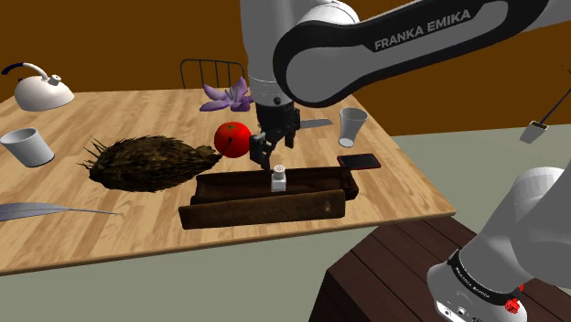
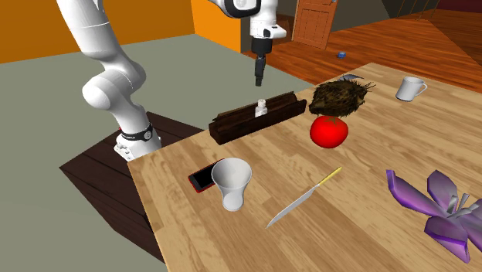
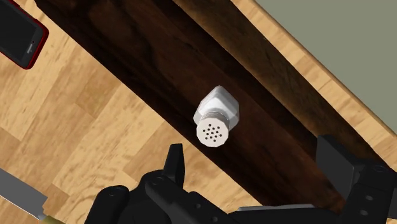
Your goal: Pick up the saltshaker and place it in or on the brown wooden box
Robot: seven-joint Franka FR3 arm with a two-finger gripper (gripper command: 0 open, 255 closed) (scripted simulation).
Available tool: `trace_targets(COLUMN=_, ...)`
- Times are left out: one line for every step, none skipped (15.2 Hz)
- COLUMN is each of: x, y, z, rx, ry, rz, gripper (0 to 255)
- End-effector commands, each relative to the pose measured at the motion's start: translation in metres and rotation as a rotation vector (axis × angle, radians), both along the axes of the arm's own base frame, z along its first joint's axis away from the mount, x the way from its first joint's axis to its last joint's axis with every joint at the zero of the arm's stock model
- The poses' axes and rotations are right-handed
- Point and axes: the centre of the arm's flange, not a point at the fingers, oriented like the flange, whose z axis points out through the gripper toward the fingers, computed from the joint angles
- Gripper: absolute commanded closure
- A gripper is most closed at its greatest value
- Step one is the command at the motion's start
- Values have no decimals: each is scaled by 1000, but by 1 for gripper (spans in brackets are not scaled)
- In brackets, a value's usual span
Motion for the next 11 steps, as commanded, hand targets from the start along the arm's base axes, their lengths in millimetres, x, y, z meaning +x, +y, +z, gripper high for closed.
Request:
trace_targets(x=-1, y=2, z=21, rx=0, ry=0, rz=0, gripper=0)
trace_targets(x=-1, y=3, z=34, rx=0, ry=0, rz=0, gripper=0)
trace_targets(x=-2, y=4, z=45, rx=0, ry=0, rz=0, gripper=0)
trace_targets(x=-2, y=4, z=45, rx=0, ry=0, rz=0, gripper=0)
trace_targets(x=-2, y=4, z=45, rx=0, ry=0, rz=0, gripper=0)
trace_targets(x=-2, y=4, z=45, rx=0, ry=0, rz=0, gripper=0)
trace_targets(x=-2, y=4, z=45, rx=0, ry=0, rz=0, gripper=0)
trace_targets(x=-2, y=4, z=45, rx=0, ry=0, rz=0, gripper=0)
trace_targets(x=-2, y=4, z=45, rx=0, ry=0, rz=0, gripper=0)
trace_targets(x=-2, y=4, z=45, rx=0, ry=0, rz=0, gripper=0)
trace_targets(x=-2, y=4, z=45, rx=0, ry=0, rz=0, gripper=0)
